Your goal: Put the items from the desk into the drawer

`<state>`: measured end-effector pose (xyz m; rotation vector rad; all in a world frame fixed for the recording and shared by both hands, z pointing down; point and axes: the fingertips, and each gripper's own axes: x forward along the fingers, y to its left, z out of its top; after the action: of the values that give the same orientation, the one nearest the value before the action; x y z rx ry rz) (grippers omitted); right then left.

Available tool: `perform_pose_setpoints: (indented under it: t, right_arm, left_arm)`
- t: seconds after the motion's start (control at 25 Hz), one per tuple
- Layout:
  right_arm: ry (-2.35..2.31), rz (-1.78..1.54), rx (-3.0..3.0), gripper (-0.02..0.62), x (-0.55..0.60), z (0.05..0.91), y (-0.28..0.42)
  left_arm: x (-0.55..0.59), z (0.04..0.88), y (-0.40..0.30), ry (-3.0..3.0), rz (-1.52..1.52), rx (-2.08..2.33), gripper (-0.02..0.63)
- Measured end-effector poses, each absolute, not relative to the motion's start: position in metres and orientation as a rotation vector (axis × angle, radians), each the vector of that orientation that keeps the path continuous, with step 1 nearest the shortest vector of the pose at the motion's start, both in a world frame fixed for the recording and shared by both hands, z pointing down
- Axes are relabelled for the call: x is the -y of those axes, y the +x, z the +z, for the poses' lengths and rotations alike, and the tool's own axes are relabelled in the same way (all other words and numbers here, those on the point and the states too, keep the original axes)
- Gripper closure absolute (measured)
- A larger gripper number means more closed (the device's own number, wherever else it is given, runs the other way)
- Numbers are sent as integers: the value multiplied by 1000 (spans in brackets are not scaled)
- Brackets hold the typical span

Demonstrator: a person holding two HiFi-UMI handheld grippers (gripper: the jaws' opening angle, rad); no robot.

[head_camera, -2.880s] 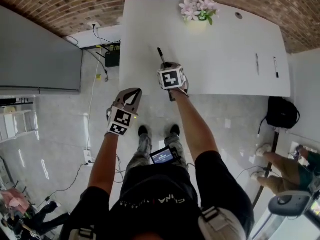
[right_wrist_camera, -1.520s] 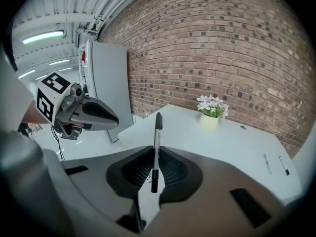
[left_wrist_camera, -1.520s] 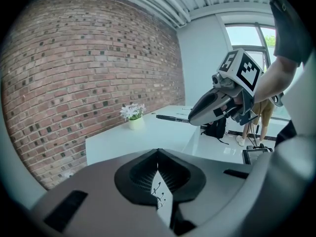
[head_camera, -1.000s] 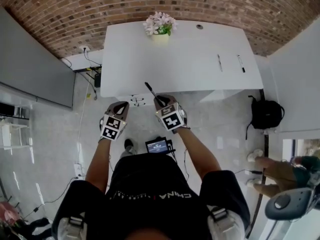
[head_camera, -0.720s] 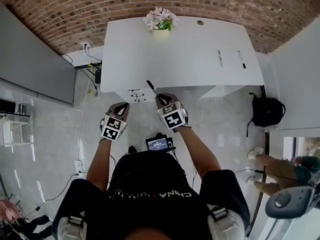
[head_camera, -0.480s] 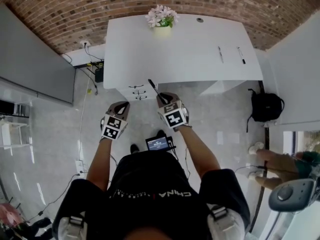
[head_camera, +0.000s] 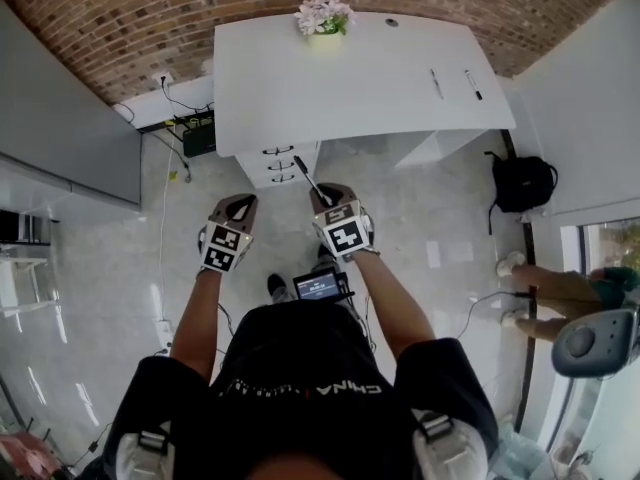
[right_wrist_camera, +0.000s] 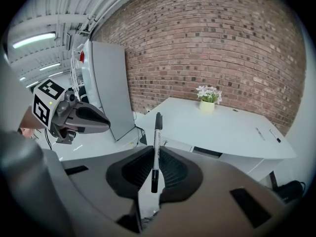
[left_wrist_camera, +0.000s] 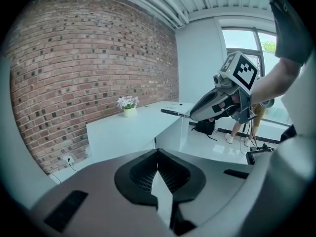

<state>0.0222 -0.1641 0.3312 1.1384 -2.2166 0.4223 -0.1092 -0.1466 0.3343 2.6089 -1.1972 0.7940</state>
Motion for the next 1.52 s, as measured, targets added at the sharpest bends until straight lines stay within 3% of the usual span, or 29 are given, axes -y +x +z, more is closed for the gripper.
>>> perform_pose_setpoints:
  t: [1.0, 1.52]
  right_arm:
    - [960, 387, 2296, 548, 182, 337, 57]
    - [921, 355, 2325, 548, 222, 451, 32]
  left_arm:
    - [157, 348, -66, 2541, 883, 1267, 595]
    - [197, 476, -70, 2641, 1021, 1145, 595]
